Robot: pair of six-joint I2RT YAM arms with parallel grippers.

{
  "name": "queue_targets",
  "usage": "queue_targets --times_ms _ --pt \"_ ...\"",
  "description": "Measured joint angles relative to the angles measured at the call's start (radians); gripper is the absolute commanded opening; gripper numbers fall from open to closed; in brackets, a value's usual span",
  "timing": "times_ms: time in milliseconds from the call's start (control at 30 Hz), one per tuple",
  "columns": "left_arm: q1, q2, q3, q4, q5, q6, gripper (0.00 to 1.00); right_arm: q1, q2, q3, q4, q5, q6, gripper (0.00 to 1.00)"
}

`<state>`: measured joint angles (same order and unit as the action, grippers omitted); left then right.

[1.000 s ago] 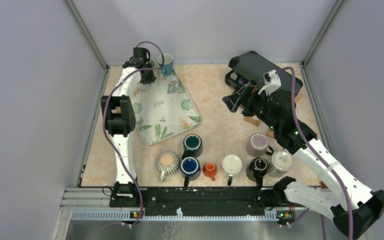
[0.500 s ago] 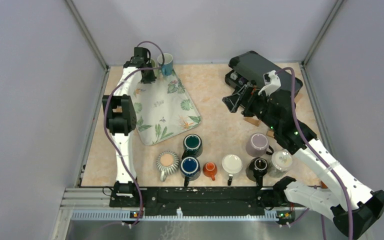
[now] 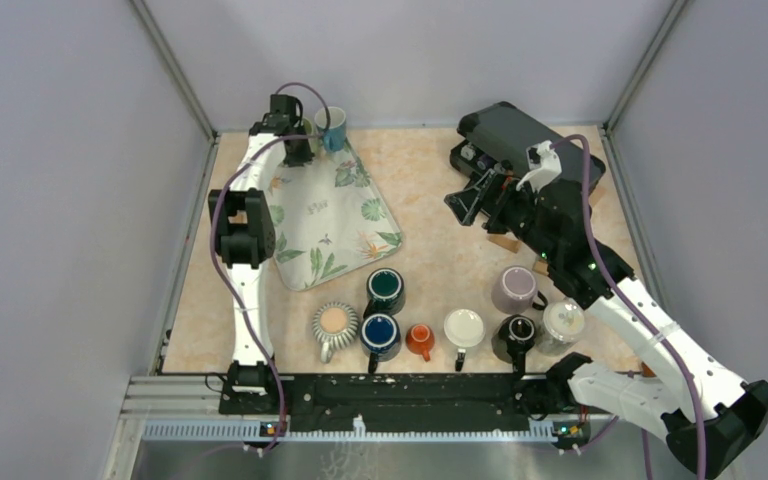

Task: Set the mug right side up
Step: Place the cup on the tray.

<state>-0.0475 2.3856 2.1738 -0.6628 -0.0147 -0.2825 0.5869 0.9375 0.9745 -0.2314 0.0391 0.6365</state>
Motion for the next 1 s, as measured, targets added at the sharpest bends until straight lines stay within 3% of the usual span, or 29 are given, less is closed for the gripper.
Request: queue_targets --times_ms 400,600,833,1000 --pt "0.0 0.0 0.042 0.052 0.029 -0.004 0.33 0.0 0.001 0.0 0.0 -0.008 0.0 0.99" --pt "0.0 0.0 0.054 0.055 0.032 -0.005 0.41 0.0 0.003 0.0 0.0 -0.016 0.0 0.99" --pt "0.0 -0.022 0.042 0.063 0.029 -0.005 0.63 0.0 0.037 0.001 -0.005 -0.026 -0.009 0.99" --pt "-0.002 -0.184 -0.125 0.106 0.044 -0.011 0.82 0.0 0.108 0.01 -0.059 -0.027 -0.035 0.99"
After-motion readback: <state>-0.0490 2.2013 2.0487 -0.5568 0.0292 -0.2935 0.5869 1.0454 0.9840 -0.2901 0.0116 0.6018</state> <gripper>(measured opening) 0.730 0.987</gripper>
